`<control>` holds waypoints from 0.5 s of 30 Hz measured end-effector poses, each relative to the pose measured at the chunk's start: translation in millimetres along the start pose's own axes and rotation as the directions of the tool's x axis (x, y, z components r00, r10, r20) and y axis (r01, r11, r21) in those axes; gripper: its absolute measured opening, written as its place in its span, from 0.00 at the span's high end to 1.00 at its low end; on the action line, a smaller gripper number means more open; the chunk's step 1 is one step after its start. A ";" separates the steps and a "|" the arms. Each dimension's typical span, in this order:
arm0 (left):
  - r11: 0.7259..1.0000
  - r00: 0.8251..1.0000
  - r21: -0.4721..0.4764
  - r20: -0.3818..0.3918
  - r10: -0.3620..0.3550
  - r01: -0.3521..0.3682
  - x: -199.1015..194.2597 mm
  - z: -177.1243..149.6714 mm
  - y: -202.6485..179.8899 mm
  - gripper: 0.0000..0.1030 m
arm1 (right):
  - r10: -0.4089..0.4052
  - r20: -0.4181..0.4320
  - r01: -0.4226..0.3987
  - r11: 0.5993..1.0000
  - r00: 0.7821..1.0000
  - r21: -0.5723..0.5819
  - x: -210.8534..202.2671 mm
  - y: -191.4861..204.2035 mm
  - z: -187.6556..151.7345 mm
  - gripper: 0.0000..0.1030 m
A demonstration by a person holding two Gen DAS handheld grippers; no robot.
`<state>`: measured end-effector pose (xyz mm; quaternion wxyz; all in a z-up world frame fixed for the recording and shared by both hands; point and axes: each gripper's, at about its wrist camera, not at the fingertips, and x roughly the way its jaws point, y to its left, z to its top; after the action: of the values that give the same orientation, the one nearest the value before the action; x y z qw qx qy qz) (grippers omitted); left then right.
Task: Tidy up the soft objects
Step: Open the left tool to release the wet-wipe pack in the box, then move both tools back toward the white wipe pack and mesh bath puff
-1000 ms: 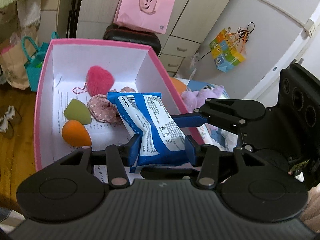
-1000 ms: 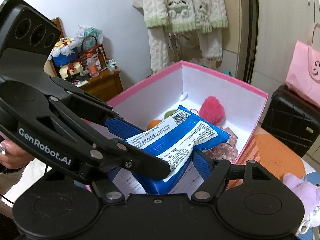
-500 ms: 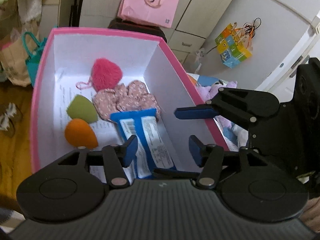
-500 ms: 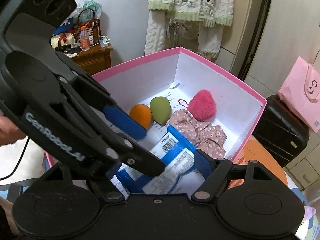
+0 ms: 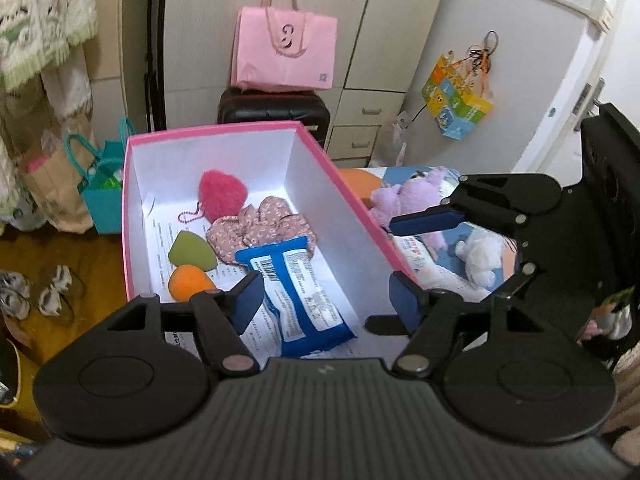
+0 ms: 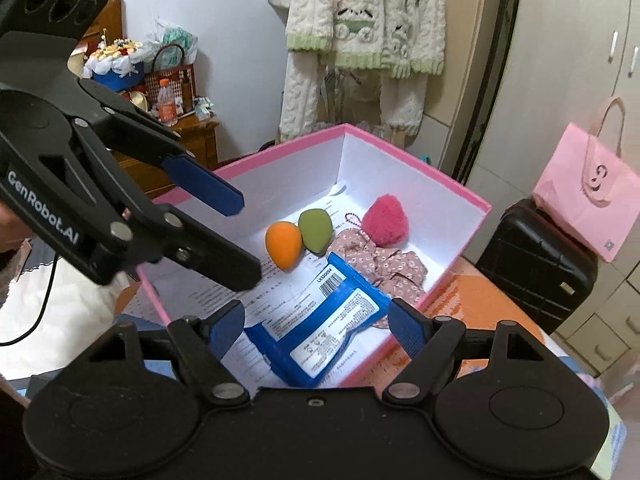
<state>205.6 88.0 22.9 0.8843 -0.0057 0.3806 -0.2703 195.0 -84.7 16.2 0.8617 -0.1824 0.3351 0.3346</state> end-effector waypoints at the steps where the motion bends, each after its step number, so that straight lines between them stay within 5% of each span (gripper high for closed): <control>1: 1.000 1.000 0.016 0.008 0.003 -0.003 -5.6 -0.8 -5.8 0.33 | -0.002 0.007 0.002 1.000 1.000 0.005 -7.5 -0.7 -2.4 0.20; 15: 0.989 0.999 0.143 0.038 -0.028 0.022 -37.6 -9.9 -79.6 0.32 | -0.121 0.049 0.114 0.986 0.991 0.123 -117.0 -27.1 -70.3 0.20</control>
<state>140.0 40.1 58.2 0.8865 0.0473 0.3424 -0.3077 117.4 -194.9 50.6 0.8984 -0.1404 0.3187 0.2676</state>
